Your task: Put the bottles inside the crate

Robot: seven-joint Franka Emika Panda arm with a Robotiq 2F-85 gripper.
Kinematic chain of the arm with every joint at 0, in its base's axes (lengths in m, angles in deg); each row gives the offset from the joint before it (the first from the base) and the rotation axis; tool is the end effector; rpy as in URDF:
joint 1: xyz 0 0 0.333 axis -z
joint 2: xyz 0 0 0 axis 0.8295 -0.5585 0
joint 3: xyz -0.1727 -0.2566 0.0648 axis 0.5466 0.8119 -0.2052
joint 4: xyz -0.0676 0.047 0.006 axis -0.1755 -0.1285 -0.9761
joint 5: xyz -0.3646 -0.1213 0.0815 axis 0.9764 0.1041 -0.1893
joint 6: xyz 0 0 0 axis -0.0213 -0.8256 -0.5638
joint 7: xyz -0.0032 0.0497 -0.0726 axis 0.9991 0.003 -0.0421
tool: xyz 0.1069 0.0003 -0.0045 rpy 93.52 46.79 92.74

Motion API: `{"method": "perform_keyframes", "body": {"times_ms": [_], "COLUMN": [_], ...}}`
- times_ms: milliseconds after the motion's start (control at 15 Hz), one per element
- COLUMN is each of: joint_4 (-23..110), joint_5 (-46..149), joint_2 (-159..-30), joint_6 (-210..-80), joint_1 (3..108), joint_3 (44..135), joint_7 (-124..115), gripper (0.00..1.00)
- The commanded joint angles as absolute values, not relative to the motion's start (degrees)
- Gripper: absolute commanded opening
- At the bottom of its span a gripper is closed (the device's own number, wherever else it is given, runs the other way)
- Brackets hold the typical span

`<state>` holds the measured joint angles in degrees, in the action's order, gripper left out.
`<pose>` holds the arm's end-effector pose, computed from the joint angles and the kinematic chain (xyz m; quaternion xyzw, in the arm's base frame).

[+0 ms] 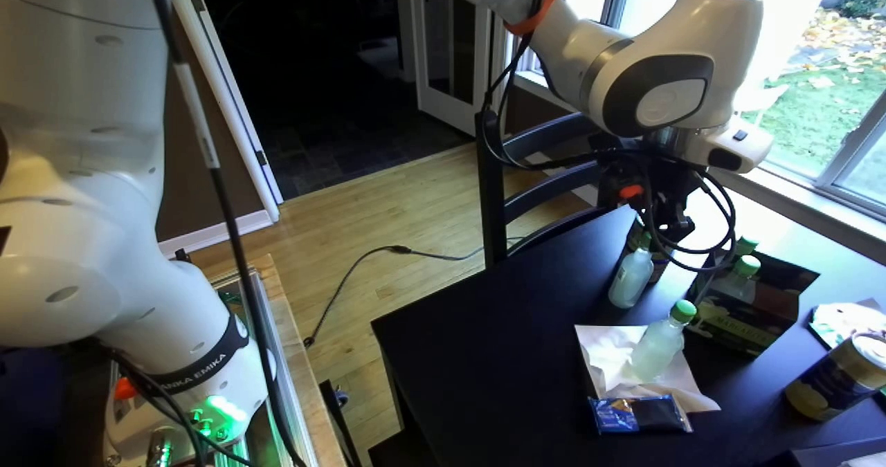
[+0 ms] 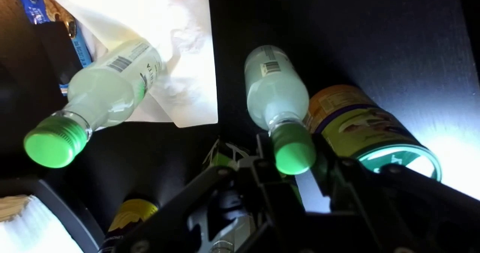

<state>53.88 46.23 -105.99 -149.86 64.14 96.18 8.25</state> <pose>0.6382 -0.2021 0.2990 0.9483 -0.3056 0.0814 0.0271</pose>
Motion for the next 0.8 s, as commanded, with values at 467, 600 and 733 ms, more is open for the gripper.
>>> {"method": "perform_keyframes", "body": {"times_ms": [467, 600, 733], "joint_4": [42.23, 38.63, 35.45], "joint_5": [44.66, 43.90, 44.29], "joint_2": [-99.93, -100.86, -102.33], "joint_6": [-136.44, -135.99, -137.52], "joint_1": [66.60, 67.22, 67.42], "joint_3": [99.74, 99.49, 99.69], "joint_7": [11.86, 12.51, 13.23], "gripper": [0.07, 0.07, 0.07]}}
